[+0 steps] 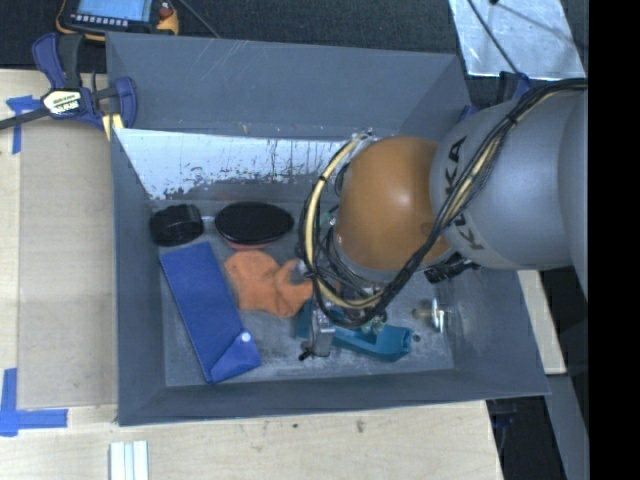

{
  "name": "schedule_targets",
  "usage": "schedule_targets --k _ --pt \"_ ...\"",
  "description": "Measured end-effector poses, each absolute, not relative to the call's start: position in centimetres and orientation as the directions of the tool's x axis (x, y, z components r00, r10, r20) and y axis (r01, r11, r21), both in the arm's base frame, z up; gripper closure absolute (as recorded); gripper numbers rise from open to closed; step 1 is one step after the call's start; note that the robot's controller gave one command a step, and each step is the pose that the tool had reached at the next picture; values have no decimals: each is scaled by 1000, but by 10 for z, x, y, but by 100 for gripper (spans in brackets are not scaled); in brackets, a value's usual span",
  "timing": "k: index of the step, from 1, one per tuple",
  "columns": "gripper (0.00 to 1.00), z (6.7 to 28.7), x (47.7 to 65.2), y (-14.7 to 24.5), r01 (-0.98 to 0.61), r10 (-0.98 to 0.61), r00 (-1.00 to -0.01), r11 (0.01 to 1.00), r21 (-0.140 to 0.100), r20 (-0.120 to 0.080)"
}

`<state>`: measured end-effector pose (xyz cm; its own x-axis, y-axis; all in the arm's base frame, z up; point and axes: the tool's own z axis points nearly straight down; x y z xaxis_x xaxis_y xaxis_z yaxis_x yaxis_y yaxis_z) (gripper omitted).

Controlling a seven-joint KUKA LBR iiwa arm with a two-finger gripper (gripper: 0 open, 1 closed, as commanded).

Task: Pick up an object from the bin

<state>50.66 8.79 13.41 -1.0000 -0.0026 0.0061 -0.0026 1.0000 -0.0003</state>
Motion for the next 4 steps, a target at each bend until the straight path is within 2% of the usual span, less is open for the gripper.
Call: schedule_targets --k 1,2,3,4 --pt "0 139 508 88 0 0 -1000 1000 1 -2" --pt "0 93 541 83 -12 -12 -1000 1000 4 -8" --pt "100 81 572 90 88 88 -996 996 2 -6" --pt "100 81 572 90 88 88 -996 996 2 -6"
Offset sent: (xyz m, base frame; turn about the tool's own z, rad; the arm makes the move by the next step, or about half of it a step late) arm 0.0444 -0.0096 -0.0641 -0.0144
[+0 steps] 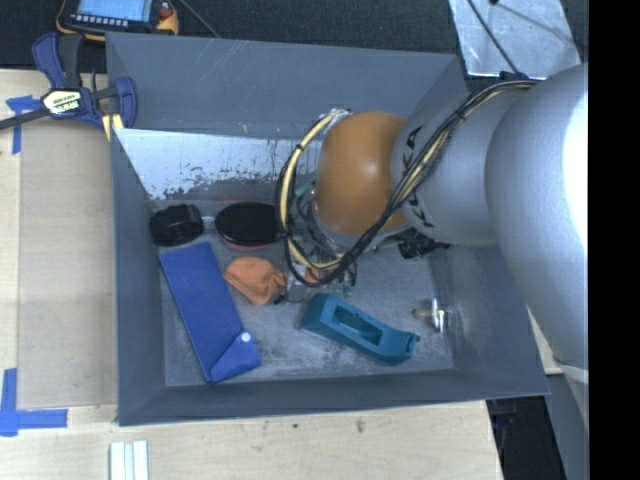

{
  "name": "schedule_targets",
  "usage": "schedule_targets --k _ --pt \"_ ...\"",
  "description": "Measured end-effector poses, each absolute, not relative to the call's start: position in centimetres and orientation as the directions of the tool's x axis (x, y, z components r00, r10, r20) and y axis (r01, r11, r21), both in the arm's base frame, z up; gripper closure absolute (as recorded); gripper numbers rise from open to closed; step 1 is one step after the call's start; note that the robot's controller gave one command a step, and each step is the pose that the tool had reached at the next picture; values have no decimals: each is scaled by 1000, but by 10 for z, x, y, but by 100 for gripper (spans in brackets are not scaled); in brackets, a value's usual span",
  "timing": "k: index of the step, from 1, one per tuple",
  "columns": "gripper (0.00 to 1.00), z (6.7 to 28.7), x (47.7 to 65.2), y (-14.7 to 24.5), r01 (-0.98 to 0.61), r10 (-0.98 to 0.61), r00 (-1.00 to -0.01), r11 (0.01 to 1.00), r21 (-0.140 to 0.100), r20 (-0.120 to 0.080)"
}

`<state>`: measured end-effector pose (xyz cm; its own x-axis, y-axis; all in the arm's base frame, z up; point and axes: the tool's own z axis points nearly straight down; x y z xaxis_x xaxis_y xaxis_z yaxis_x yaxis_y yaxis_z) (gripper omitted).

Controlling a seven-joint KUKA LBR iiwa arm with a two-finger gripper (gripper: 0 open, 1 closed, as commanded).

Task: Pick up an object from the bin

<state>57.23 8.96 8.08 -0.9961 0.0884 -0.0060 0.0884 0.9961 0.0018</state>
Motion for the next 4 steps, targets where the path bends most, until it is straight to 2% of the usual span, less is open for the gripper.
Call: schedule_targets --k 2,3,4 --pt "100 81 582 119 88 88 -996 996 1 -6" --pt "100 125 569 116 74 74 -997 997 -1 5" --pt "100 149 587 110 73 73 -997 997 4 -18"
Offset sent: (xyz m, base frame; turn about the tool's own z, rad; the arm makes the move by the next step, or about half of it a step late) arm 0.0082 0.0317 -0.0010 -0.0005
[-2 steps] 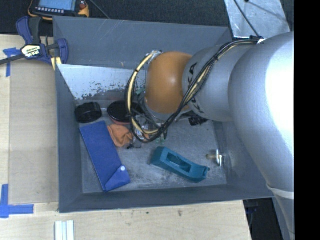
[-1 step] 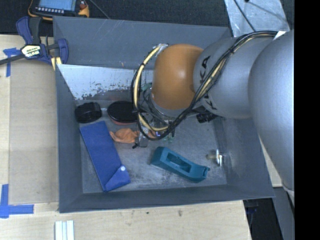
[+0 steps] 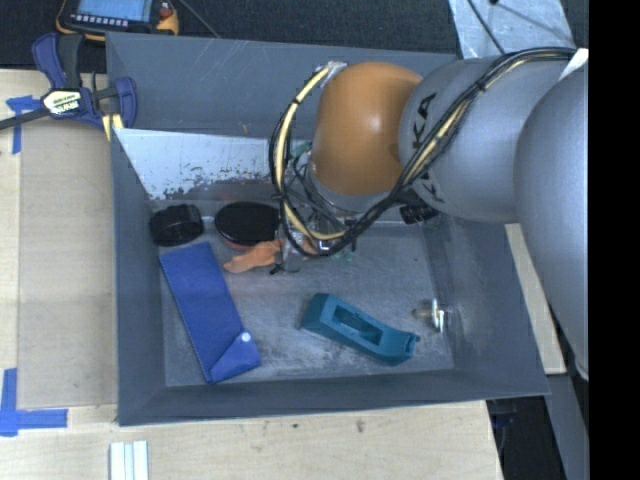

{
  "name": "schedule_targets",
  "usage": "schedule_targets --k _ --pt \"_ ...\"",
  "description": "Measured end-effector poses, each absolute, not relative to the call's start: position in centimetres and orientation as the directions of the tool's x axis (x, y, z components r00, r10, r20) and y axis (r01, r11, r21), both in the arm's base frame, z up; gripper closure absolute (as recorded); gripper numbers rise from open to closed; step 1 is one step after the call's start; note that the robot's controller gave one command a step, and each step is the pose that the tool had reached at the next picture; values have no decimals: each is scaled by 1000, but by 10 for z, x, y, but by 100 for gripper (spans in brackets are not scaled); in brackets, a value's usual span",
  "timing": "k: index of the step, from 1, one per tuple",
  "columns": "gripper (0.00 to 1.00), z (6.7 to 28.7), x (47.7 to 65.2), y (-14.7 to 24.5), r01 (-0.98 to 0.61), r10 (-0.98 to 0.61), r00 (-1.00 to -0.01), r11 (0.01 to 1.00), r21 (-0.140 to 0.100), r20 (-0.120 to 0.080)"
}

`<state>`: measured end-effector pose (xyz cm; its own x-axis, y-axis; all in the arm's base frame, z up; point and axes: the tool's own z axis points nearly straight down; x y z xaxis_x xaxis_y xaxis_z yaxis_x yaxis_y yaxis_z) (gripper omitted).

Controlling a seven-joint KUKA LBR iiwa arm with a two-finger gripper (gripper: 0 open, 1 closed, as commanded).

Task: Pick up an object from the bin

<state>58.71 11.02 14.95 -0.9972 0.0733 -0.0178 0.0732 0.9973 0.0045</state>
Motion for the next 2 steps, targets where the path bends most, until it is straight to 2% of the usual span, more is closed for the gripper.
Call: schedule_targets --k 1,2 --pt "100 136 590 108 73 73 -997 997 4 -16" --pt "100 113 583 112 -50 -50 -999 999 0 -6"
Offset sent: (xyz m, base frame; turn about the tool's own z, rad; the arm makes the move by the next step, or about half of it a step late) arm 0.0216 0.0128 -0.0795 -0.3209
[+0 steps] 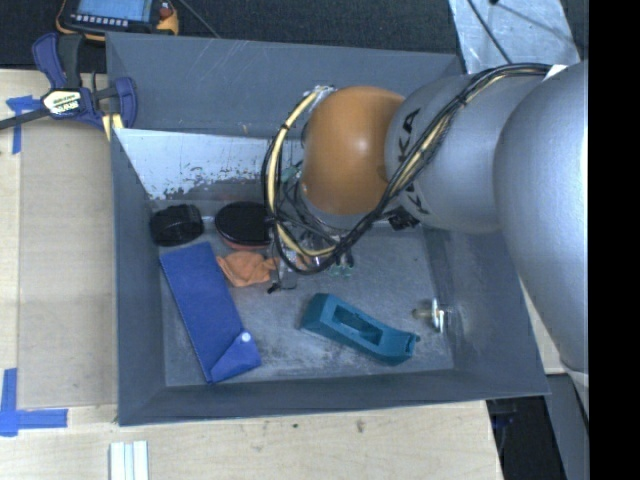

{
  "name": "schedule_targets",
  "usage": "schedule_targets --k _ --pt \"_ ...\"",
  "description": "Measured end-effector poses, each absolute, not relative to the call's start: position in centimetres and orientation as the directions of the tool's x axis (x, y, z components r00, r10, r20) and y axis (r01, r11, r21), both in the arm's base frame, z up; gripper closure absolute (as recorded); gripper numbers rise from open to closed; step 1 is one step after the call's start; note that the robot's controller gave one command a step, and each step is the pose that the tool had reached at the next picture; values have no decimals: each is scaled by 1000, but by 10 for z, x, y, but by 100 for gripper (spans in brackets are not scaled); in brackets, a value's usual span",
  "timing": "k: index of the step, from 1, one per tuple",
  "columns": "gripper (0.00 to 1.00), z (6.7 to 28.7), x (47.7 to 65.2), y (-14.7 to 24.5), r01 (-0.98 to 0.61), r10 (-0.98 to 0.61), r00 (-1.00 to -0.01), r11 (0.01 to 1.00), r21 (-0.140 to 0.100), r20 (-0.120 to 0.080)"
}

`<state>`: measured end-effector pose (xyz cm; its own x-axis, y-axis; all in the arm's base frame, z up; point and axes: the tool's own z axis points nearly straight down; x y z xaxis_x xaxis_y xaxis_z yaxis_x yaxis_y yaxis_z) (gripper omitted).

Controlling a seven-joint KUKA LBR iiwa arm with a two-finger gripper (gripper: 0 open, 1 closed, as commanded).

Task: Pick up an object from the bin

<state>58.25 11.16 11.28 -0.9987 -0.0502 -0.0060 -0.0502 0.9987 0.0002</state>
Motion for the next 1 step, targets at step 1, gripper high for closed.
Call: schedule_targets --k 1 --pt "100 138 573 100 -242 -242 -970 970 1 9"
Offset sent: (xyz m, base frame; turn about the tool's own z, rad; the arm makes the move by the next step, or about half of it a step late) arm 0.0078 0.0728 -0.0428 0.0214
